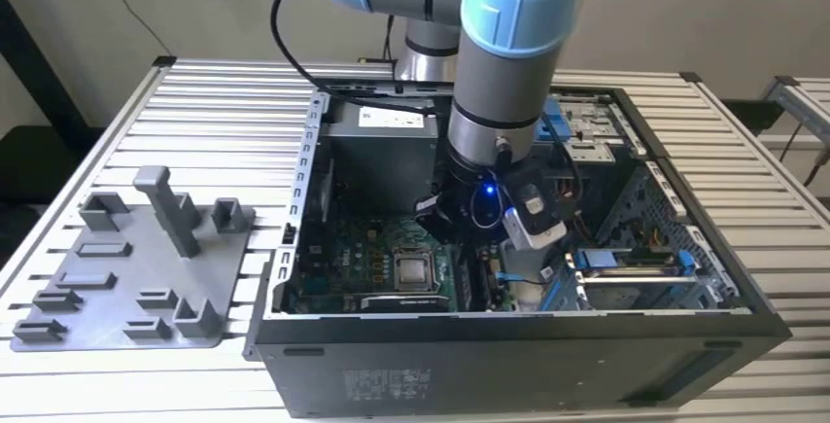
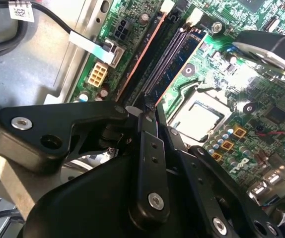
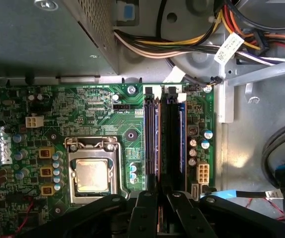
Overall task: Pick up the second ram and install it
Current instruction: 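Insert the second ram into the second slot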
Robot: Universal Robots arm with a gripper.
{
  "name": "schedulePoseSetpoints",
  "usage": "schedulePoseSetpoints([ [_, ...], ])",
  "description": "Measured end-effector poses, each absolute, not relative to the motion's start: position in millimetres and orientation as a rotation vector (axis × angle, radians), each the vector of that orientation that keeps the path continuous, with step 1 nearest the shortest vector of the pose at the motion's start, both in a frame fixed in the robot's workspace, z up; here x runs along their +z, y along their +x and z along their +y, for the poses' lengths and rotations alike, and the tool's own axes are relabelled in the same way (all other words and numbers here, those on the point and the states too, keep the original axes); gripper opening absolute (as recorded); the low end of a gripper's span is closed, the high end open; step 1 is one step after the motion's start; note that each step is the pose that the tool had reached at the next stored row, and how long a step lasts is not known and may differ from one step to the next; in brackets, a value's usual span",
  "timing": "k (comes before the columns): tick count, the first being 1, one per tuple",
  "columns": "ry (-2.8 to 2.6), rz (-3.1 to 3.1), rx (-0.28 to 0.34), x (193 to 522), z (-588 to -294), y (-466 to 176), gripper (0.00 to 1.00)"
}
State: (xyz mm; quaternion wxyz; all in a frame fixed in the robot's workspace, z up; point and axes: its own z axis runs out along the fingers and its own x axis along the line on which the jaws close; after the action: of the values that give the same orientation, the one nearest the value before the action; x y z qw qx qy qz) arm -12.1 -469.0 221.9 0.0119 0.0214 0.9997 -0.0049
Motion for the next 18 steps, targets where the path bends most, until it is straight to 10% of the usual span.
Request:
schedulePoseSetpoints([
  [18,0.056,3.117,-0.002,223.8,-469.1,-12.0,0.14],
])
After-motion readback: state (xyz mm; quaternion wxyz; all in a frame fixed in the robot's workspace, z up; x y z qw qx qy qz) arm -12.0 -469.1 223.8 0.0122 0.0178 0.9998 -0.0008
